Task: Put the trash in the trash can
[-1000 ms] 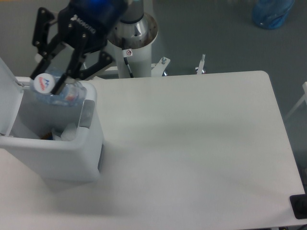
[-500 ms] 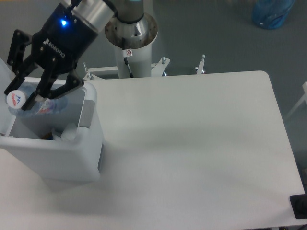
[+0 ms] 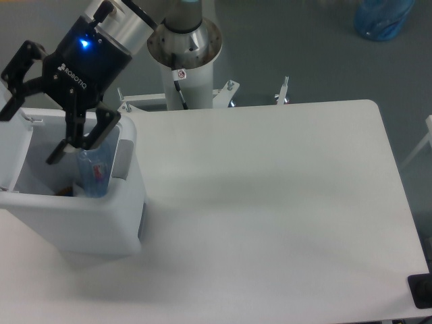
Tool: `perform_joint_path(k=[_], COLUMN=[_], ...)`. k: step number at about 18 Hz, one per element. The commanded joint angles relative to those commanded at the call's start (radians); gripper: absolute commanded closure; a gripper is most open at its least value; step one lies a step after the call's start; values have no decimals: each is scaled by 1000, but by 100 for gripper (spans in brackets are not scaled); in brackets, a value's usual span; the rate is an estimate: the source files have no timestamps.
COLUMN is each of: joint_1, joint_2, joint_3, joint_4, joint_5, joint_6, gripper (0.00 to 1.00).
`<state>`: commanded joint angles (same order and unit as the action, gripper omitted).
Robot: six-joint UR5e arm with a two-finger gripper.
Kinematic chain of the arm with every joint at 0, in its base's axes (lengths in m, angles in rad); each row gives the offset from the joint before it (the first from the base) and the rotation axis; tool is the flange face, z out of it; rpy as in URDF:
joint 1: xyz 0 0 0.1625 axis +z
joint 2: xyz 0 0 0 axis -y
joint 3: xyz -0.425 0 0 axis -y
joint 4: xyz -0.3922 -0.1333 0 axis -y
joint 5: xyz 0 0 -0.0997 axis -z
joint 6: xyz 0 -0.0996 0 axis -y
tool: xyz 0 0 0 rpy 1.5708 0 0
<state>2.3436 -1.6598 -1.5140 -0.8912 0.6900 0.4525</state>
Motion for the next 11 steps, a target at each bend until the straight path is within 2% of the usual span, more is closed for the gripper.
perform_joint_path(k=[4, 6, 8, 11], joint_1=[156, 224, 282, 336], joint_2=[-38, -75, -110, -176], joint_3=[-12, -29, -41, -34], joint_4=[-2, -5, -2, 0], joint_5=[104, 166, 273, 409], joint_6=[32, 102, 203, 305], gripper=[0, 0, 0, 0])
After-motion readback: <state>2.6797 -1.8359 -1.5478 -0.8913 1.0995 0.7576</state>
